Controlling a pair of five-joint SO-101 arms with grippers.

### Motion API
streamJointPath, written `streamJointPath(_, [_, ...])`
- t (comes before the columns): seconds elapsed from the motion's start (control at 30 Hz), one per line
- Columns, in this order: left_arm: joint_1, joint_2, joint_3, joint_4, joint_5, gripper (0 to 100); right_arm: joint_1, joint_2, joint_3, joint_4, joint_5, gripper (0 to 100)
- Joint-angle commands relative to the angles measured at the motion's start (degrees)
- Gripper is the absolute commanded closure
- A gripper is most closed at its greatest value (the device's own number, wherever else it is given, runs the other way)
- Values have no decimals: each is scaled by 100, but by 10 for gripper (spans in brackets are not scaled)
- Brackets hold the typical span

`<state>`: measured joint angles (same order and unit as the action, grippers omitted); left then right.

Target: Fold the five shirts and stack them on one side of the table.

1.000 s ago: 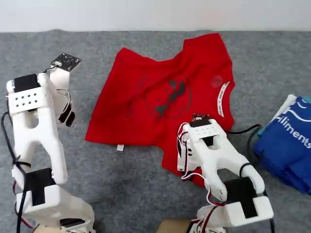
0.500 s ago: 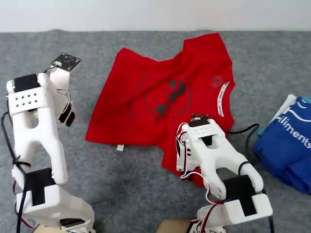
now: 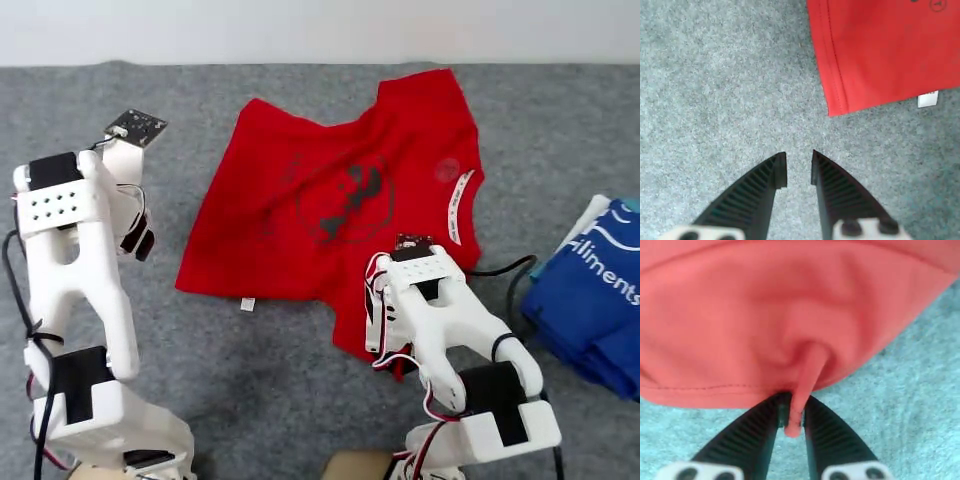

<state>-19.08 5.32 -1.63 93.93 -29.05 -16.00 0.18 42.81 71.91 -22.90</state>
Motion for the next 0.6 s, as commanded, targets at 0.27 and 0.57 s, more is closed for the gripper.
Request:
streamJointPath(0.27, [132, -334, -92, -79, 360, 912, 48, -1429, -246, 31, 334, 989])
streamJointPath(0.57, [791, 343, -4, -220, 396, 857, 532, -1754, -246, 31, 369, 989])
